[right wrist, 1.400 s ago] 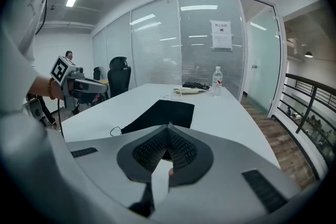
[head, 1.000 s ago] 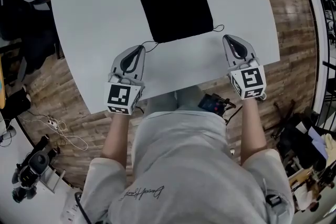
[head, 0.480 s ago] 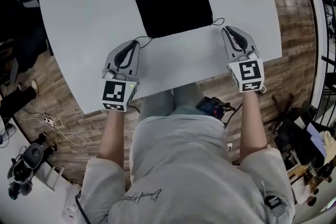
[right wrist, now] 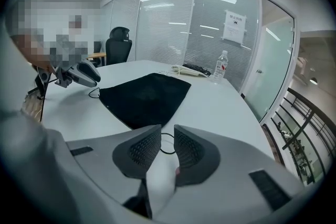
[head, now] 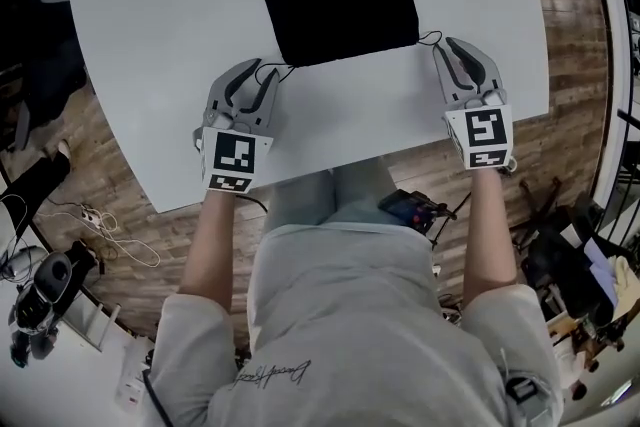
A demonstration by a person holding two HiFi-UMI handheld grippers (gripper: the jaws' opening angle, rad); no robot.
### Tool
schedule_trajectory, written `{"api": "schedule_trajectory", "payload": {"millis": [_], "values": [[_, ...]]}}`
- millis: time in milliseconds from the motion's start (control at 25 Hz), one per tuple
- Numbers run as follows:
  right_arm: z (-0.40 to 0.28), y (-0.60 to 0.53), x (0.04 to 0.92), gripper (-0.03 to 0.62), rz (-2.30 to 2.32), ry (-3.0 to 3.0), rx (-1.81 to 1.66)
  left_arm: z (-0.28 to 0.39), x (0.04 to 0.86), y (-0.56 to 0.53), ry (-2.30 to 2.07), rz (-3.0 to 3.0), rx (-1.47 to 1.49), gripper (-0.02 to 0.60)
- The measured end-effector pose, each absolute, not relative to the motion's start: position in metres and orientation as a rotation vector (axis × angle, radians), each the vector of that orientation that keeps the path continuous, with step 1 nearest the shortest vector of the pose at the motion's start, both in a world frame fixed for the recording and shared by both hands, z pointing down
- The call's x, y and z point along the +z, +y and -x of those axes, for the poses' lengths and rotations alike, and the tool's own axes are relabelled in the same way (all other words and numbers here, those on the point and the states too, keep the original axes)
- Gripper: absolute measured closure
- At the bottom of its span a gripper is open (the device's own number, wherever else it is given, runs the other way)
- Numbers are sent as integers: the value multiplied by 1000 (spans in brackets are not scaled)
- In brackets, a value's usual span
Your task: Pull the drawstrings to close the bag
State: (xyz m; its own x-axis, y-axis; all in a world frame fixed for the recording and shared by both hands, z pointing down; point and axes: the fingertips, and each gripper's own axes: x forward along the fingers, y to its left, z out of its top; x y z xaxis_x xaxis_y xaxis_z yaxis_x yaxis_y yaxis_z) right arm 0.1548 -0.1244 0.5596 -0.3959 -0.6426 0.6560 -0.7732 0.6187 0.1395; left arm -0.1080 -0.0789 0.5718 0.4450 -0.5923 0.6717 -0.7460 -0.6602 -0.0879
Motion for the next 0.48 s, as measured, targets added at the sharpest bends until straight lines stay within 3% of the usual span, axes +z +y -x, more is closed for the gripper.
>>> {"api": "schedule_trajectory", "payload": {"millis": [480], "values": [[-148,-131,564,497,-1081,-2158,253,108,599,-82,-1097,-2510,1255,456]]}}
